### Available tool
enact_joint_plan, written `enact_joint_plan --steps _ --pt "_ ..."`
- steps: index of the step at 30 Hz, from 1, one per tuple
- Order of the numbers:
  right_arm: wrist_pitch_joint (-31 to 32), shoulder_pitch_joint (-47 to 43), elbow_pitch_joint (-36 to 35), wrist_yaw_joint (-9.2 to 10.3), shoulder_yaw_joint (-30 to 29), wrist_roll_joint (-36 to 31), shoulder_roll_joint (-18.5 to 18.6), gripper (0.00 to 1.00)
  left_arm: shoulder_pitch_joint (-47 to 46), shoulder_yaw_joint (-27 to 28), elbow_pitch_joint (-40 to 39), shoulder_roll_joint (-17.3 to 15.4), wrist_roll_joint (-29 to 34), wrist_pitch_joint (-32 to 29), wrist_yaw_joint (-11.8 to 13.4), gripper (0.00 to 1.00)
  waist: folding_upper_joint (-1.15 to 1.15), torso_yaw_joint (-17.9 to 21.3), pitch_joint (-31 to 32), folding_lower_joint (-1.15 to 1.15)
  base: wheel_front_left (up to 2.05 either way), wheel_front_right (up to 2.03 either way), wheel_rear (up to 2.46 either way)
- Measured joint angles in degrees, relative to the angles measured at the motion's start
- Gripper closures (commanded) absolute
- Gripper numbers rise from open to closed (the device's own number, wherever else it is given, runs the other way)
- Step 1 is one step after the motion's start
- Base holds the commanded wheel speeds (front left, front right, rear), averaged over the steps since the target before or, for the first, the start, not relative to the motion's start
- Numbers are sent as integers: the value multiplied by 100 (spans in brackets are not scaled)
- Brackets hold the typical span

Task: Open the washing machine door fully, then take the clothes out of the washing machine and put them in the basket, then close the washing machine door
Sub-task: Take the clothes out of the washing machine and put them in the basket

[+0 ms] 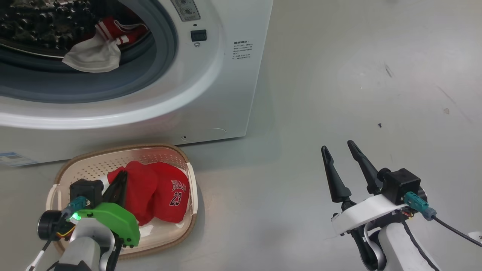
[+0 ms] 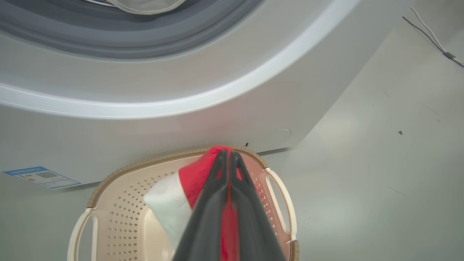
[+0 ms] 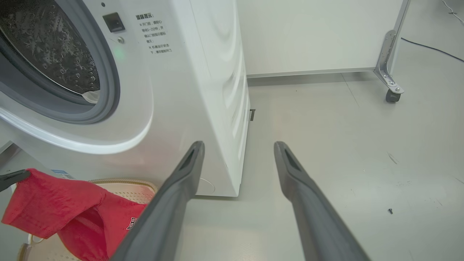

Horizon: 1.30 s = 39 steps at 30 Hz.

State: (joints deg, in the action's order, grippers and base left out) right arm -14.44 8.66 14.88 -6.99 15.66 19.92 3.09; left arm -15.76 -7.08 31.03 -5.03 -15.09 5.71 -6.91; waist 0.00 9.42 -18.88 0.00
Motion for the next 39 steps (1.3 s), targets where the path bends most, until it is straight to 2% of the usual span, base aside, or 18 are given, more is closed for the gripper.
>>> enact_joint_plan --steps 18,26,39 --pt "0 294 -142 0 -11 0 52 0 -623 158 925 -191 1 -114 12 100 0 314 -816 0 0 0 0" --pt "0 415 -177 0 -70 0 52 0 -793 345 1417 -293 -64 -116 155 100 0 396 -1082 0 0 0 0" --pt "0 475 -176 0 -110 -41 96 0 -993 688 2108 -254 -365 46 319 100 0 362 -1185 0 0 0 0"
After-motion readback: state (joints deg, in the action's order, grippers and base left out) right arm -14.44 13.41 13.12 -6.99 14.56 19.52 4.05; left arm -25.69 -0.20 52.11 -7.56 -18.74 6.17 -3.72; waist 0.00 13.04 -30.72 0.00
